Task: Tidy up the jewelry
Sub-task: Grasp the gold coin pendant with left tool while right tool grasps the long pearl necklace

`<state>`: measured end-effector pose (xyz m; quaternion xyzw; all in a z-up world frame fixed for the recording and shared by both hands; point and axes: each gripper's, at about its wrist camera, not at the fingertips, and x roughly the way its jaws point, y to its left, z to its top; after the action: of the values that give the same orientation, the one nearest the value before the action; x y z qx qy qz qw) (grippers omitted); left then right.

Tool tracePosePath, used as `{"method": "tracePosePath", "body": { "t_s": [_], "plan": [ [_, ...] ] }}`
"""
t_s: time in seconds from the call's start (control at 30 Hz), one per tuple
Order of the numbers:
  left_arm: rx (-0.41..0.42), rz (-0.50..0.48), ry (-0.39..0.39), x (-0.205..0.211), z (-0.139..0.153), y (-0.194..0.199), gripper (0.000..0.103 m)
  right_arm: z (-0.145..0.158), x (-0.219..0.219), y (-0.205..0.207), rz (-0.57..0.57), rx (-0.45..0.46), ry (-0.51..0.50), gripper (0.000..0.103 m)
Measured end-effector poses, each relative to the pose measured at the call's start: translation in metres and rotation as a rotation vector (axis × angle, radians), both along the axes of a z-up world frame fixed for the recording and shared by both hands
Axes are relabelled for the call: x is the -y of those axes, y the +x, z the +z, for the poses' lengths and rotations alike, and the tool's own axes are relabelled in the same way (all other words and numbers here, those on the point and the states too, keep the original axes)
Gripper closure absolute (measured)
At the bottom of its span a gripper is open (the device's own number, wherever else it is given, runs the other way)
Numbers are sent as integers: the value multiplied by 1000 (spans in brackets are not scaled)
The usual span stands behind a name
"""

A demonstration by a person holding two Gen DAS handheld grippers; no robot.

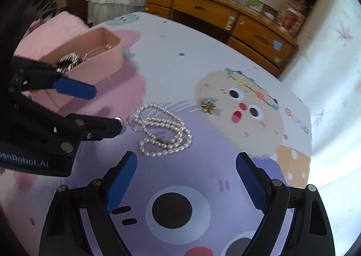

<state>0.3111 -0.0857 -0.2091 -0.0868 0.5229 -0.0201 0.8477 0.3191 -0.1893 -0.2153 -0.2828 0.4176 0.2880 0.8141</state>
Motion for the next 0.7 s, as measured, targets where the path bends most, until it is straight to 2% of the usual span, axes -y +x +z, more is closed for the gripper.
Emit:
{"method": "tracePosePath", "body": {
  "t_s": [0.17, 0.33, 0.43, 0.5, 0.63, 0.7],
  "plan": [
    [-29, -9, 12, 5, -14, 7, 50, -19, -9, 3, 78, -29, 26, 13],
    [-8, -44, 57, 15, -14, 8, 61, -25, -15, 8, 120, -30, 63, 13],
    [-11, -86, 87, 20, -14, 10, 73, -27, -17, 14, 123, -27, 68, 19],
    [-17, -99, 97, 21, -13, 11, 87, -27, -17, 18, 124, -36, 81, 24],
    [-19, -96, 75, 17, -12, 11, 87, -28, -16, 27, 100, -65, 107, 27],
    [-21, -79, 66, 16, -12, 11, 87, -29, -15, 32, 82, -95, 134, 32]
  ]
}}
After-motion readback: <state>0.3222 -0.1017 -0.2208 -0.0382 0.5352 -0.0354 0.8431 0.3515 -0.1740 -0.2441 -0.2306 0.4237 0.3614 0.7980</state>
